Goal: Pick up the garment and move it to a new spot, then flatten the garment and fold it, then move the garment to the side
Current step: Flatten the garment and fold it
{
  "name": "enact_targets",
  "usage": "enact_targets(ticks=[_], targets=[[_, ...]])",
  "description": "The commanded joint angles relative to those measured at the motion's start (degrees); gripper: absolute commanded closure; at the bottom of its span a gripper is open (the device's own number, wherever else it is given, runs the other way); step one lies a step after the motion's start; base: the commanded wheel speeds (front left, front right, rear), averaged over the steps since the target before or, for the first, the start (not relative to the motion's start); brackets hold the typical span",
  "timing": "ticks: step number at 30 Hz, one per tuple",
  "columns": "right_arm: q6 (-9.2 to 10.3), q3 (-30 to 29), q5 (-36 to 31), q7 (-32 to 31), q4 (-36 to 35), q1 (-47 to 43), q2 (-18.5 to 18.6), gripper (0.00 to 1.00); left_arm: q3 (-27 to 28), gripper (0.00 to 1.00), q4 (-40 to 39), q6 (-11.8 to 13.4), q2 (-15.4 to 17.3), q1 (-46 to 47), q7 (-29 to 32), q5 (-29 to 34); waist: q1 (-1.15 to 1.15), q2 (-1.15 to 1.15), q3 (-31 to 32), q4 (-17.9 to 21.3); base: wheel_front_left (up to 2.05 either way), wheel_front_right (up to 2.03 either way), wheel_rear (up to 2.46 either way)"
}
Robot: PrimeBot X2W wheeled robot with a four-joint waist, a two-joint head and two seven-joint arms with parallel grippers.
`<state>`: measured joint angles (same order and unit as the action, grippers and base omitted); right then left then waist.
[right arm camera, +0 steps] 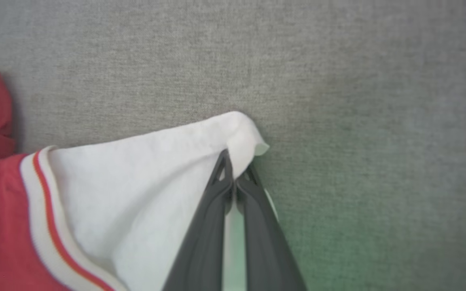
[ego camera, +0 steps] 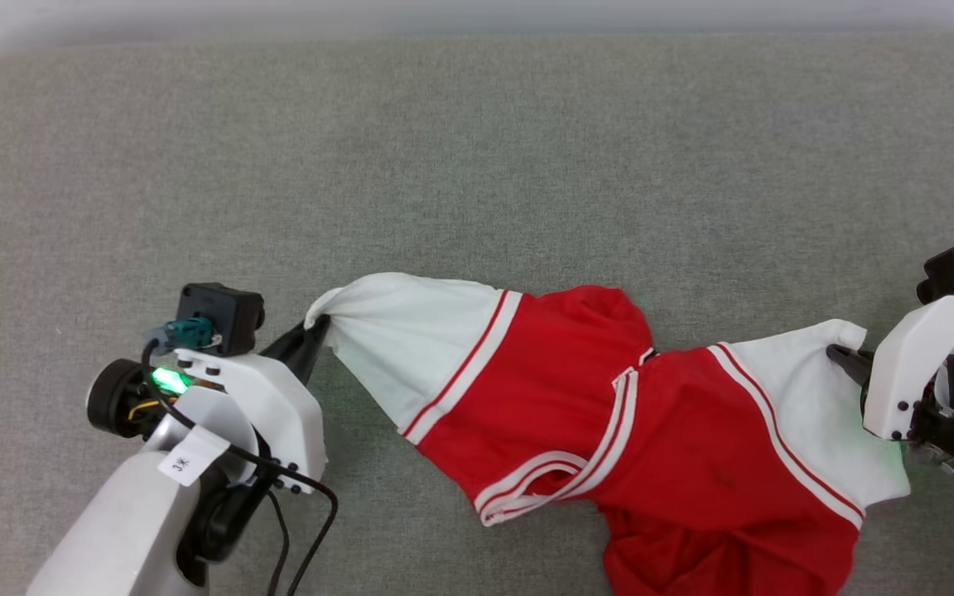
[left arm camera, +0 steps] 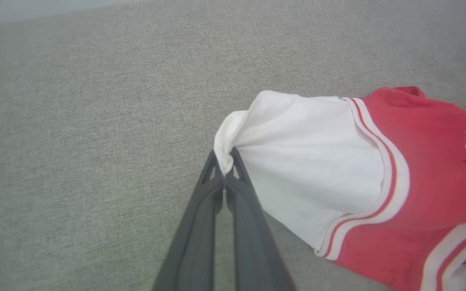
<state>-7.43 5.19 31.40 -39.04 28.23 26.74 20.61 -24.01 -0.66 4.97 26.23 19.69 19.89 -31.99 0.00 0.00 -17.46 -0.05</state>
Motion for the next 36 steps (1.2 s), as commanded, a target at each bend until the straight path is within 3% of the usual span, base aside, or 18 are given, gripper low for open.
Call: enact_targets(ticks=[1, 6, 10, 20, 36], targets=[[-0.02, -0.1, 0.1, 0.4, 0.4, -0.9, 0.4, 1.00, 0.7, 1.00, 0.5, 0.1, 0.2, 0.9, -0.6, -0.2, 0.00, 0.00, 1.2, 0.4, 0.00, 0.00, 0.00], [-0.03, -3.1, -1.0, 3.9, -3.8, 2.6, 2.3, 1.00, 2.9, 1.00, 2.2, 0.3, 0.6, 3.1, -2.0, -1.1, 0.00, 0.00, 3.9, 1.1, 0.00, 0.00, 0.00], [-0.04, -5.0, -2.9, 5.5, -5.5, 5.2, 2.9, 1.00, 5.0, 1.00, 4.9, -1.0, 0.7, 6.7, -3.0, -2.9, 0.00, 0.00, 5.6, 1.5, 0.00, 0.00, 0.00], [-0.04, -8.4, -8.7, 9.1, -6.2, 14.5, 1.0, 1.00, 7.4, 1.00, 18.5, -4.6, 0.4, 22.3, -4.0, -4.5, 0.00, 0.00, 7.4, 2.1, 0.00, 0.00, 0.00], [-0.02, -11.1, -18.7, 19.6, -0.7, 42.7, -2.3, 1.00, 7.0, 1.00, 36.0, -4.4, 1.1, 52.6, -9.5, 2.2, 0.00, 0.00, -0.1, 3.6, 0.00, 0.00, 0.00]])
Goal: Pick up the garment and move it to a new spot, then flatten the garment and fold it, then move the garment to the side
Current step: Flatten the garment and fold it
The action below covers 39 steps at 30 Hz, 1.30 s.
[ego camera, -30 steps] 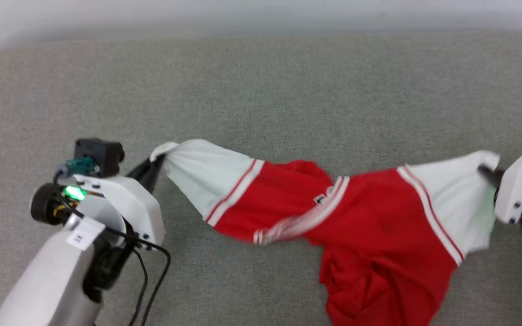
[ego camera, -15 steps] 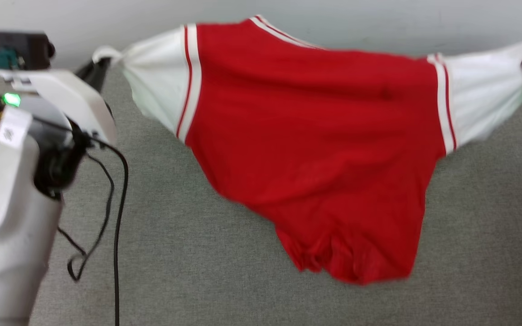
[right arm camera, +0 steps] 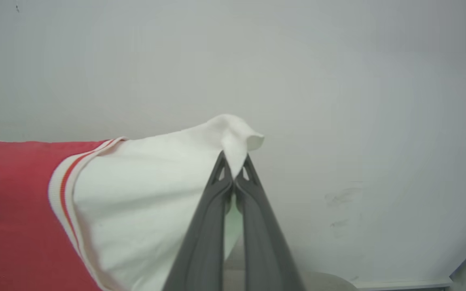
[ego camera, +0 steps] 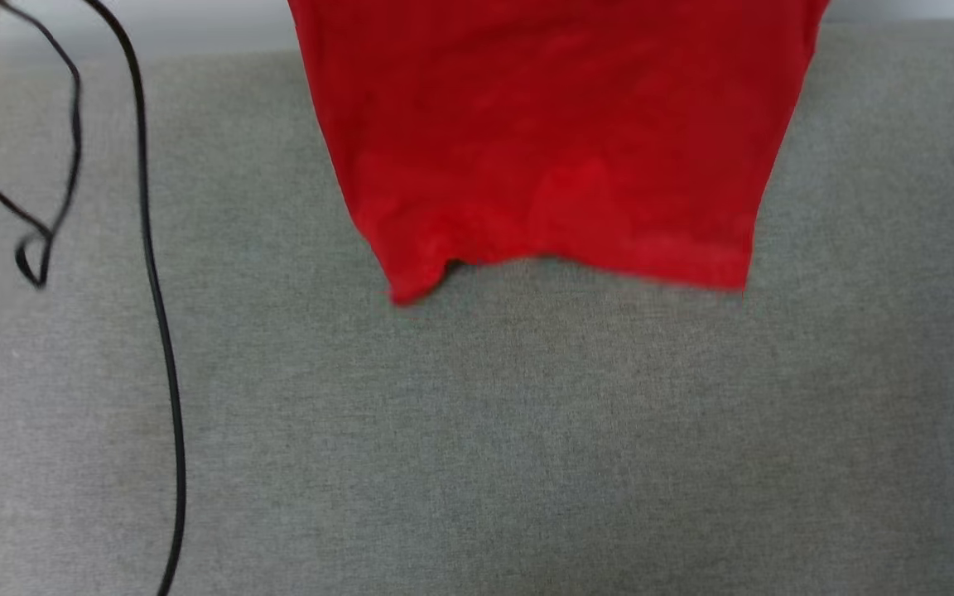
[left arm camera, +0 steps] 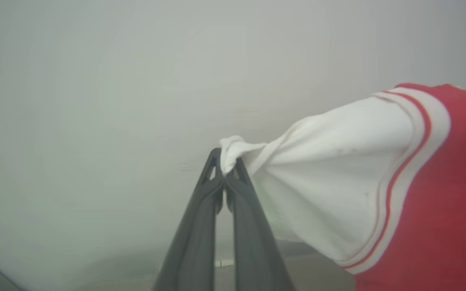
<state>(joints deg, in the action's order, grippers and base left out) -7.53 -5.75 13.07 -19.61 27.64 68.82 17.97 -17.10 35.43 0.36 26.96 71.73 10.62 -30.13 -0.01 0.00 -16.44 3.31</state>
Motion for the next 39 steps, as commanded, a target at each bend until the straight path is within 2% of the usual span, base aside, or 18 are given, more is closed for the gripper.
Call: enact_targets(ticks=[1, 11, 21, 27, 31, 35, 39], targets=[[0.09, -0.3, -0.7, 1.1, 0.4, 2.5, 0.0, 1.00, 0.0, 1.00, 0.7, 0.1, 0.4, 2.3, -0.8, 0.8, 0.01, 0.00, -1.7, 0.3, 0.00, 0.00, 0.00], [0.09, -1.9, -5.4, 9.9, 6.3, 19.1, -2.7, 1.00, 1.3, 1.00, 6.6, 0.3, 1.6, 17.8, -9.2, 3.1, 0.01, 0.00, -10.2, 1.0, 0.00, 0.00, 0.00], [0.08, 1.6, -4.3, 16.8, 12.4, 25.0, -4.4, 1.00, 1.3, 1.00, 11.4, -2.1, 0.8, 19.8, -15.4, 2.4, 0.01, 0.00, -17.7, 0.8, 0.00, 0.00, 0.00], [0.08, 5.5, -1.4, 19.2, 17.0, 21.4, -5.5, 1.00, 2.1, 1.00, 15.2, -4.0, -0.6, 16.8, -17.5, -0.2, 0.01, 0.00, -19.5, 0.6, 0.00, 0.00, 0.00], [0.08, 9.2, 2.0, 20.7, 19.0, 15.9, -6.4, 1.00, 2.3, 1.00, 17.8, -5.8, -1.4, 11.3, -19.2, -2.4, 0.01, 0.00, -18.4, 0.7, 0.00, 0.00, 0.00], [0.07, 12.6, 6.0, 22.2, 19.5, 6.4, -6.5, 1.00, 2.5, 1.00, 19.6, -7.0, -2.4, 2.8, -21.5, -5.1, 0.01, 0.00, -16.0, 0.5, 0.00, 0.00, 0.00], [0.08, 15.2, 10.0, 23.2, 17.8, -3.8, -4.8, 1.00, 3.3, 1.00, 19.7, -7.7, -3.0, -6.8, -23.5, -8.1, 0.01, 0.00, -13.0, -0.2, 0.00, 0.00, 0.00]])
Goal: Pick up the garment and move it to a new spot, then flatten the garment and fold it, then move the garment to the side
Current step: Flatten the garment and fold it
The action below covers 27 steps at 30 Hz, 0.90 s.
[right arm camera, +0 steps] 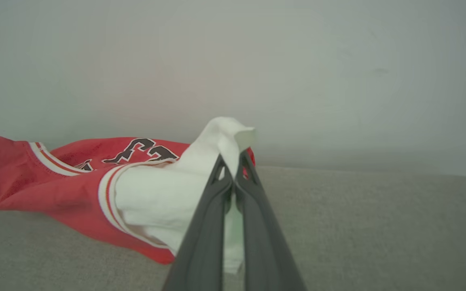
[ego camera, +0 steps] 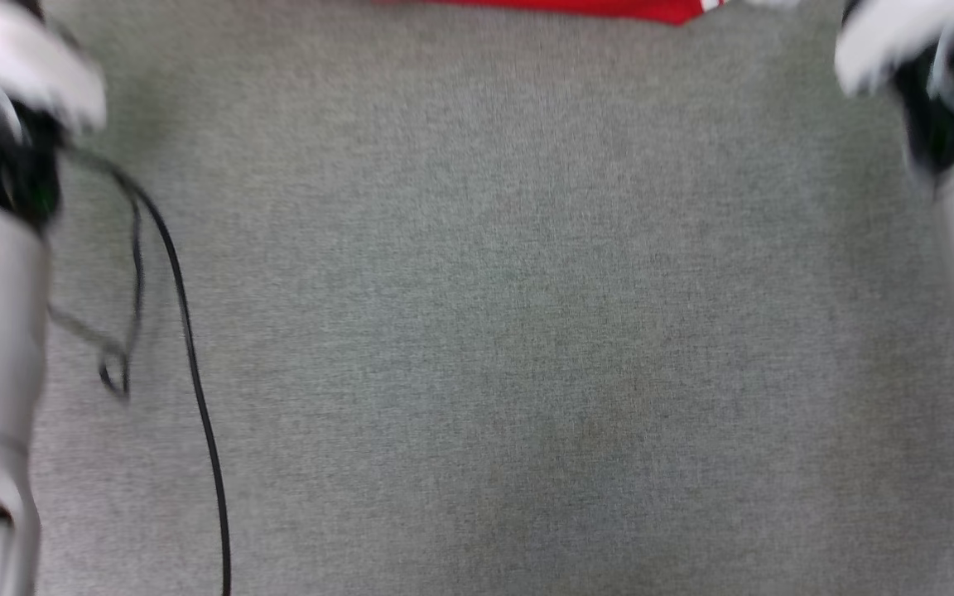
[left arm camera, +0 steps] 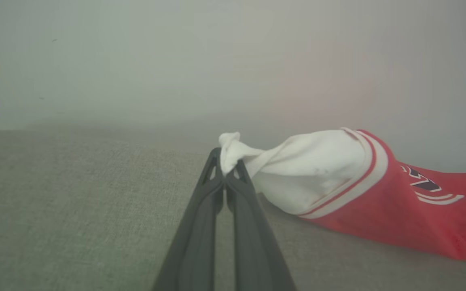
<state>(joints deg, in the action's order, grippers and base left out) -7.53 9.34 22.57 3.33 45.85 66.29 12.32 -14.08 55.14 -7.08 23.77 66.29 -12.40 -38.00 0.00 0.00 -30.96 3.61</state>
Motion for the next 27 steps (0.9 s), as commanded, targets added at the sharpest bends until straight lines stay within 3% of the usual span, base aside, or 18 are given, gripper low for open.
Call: enact_targets(ticks=[1, 7, 14, 27], targets=[[0.08, 0.6, 1.6, 0.5, -1.0, -4.0, 1.4, 1.00, 0.5, 1.00, 0.0, -0.3, 0.2, -3.9, -0.8, -0.9, 0.00, 0.00, 2.2, -0.7, 0.00, 0.00, 0.00], [0.08, 2.3, 6.1, 0.7, -5.1, -19.6, 4.8, 1.00, 0.5, 1.00, -2.8, -0.3, -0.2, -17.2, -2.5, -2.2, 0.00, 0.00, 6.6, -1.7, 0.00, 0.00, 0.00], [0.09, -0.5, 9.0, 0.4, -10.8, -35.4, 6.7, 1.00, 3.0, 1.00, -7.8, 1.1, -0.9, -31.0, -2.9, -3.2, 0.00, 0.00, 12.2, -2.9, 0.00, 0.00, 0.00], [0.10, -9.7, 7.1, -5.0, -24.4, -60.0, 2.9, 1.00, 6.2, 1.00, -25.7, 8.2, -1.3, -56.1, -2.8, -2.0, 0.00, 0.00, 22.8, -4.1, 0.00, 0.00, 0.00]])
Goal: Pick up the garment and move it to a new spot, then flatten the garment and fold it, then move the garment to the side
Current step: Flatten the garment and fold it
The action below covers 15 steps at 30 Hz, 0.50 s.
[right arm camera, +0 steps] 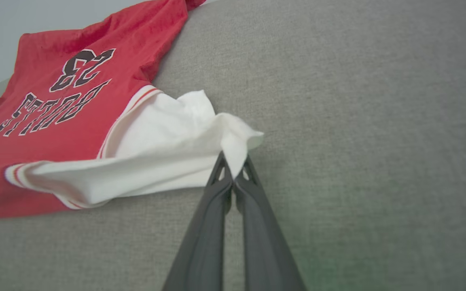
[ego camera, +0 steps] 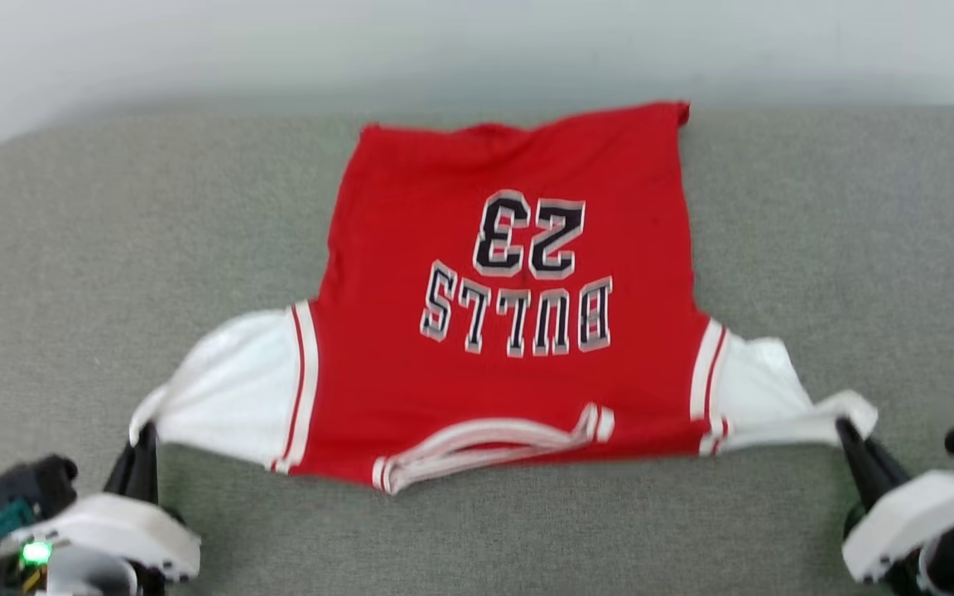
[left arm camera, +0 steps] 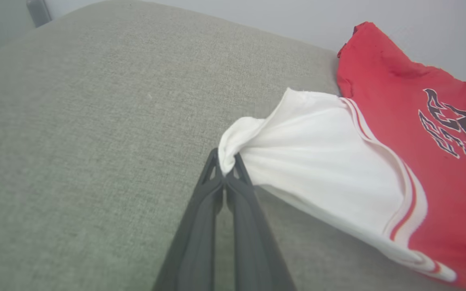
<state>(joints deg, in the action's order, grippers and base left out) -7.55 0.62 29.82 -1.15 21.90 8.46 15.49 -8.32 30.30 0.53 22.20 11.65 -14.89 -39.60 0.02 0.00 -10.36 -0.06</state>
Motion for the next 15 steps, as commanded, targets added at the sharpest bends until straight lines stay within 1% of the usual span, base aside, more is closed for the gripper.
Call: enact_targets(ticks=[1, 3, 7, 10, 15], targets=[[0.12, -1.6, -0.7, -1.1, -1.3, -3.9, -0.9, 1.00, 0.6, 1.00, -1.9, 1.0, 0.2, -3.2, -0.2, -0.5, -0.02, 0.00, 3.0, -0.6, 0.00, 0.00, 0.00], [0.12, -2.3, -1.2, -1.7, -2.3, -5.6, -1.5, 1.00, 0.4, 1.00, -3.1, 1.4, 0.1, -5.0, -0.1, -0.4, -0.02, 0.00, 3.6, -0.8, 0.00, 0.00, 0.00], [0.11, -5.5, -2.7, -3.3, -5.2, -12.8, -4.6, 1.00, -1.3, 1.00, -7.1, 2.3, -0.3, -11.2, 1.2, 0.3, -0.02, 0.00, 6.3, -1.5, 0.00, 0.00, 0.00], [0.11, -7.3, -4.2, -4.4, -7.0, -17.8, -6.6, 1.00, -2.4, 1.00, -9.5, 3.6, -0.7, -15.2, 1.7, 0.9, -0.02, 0.00, 8.0, -2.0, 0.00, 0.00, 0.00], [0.11, -9.5, -6.6, -5.8, -9.9, -23.0, -8.4, 1.00, -3.8, 1.00, -13.7, 4.9, -0.4, -19.4, 1.8, 2.3, -0.02, 0.00, 9.2, -2.8, 0.00, 0.00, 0.00]])
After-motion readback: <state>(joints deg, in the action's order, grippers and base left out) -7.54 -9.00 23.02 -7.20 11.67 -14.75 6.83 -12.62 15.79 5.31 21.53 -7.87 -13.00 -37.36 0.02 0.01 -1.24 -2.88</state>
